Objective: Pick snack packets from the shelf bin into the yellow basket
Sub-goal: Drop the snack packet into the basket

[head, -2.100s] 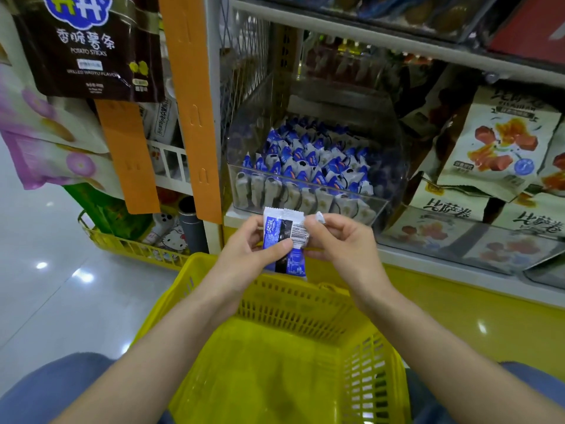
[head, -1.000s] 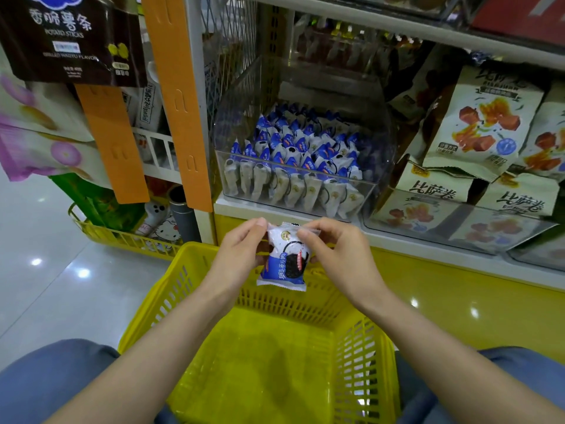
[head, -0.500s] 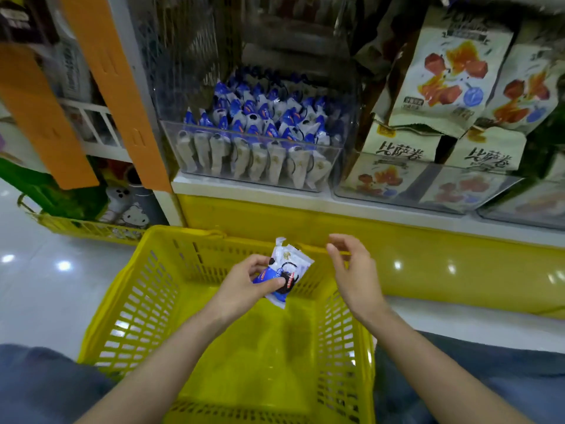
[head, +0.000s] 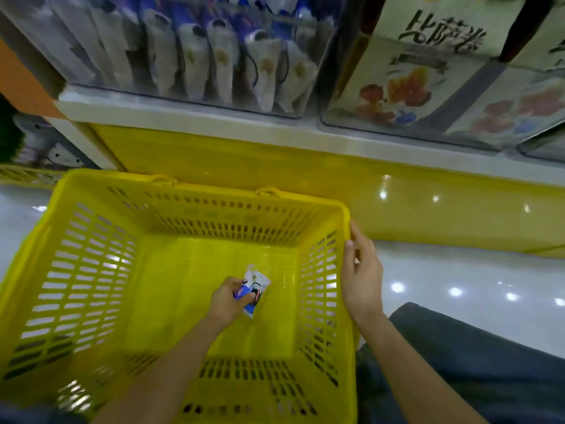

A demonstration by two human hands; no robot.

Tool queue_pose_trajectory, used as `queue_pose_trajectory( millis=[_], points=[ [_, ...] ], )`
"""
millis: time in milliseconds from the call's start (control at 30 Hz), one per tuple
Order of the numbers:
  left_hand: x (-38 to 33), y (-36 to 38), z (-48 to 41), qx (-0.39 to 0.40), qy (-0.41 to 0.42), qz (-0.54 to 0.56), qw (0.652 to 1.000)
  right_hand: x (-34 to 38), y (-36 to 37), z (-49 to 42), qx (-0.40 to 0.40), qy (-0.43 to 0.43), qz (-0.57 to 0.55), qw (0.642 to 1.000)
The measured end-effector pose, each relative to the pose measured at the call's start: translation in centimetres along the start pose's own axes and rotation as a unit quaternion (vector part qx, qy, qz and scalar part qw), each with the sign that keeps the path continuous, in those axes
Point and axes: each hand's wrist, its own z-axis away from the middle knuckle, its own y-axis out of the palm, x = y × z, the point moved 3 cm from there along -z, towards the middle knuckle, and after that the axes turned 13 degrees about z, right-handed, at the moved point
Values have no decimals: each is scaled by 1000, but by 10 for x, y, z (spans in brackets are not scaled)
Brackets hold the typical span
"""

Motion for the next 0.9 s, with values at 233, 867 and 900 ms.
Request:
queue_pose_trajectory(
  millis=[233,867,900],
  points=[
    [28,13,-19,-12,-26,-28,999,-5,2,-1,-8,15,-8,1000],
    [-129,-67,52,7,300,-444,844,47,-21,-7,-2,-105,261,960],
    [-152,-77,64,-10,335,-450,828,63,-27,-9,-1,-135,270,953]
  ],
)
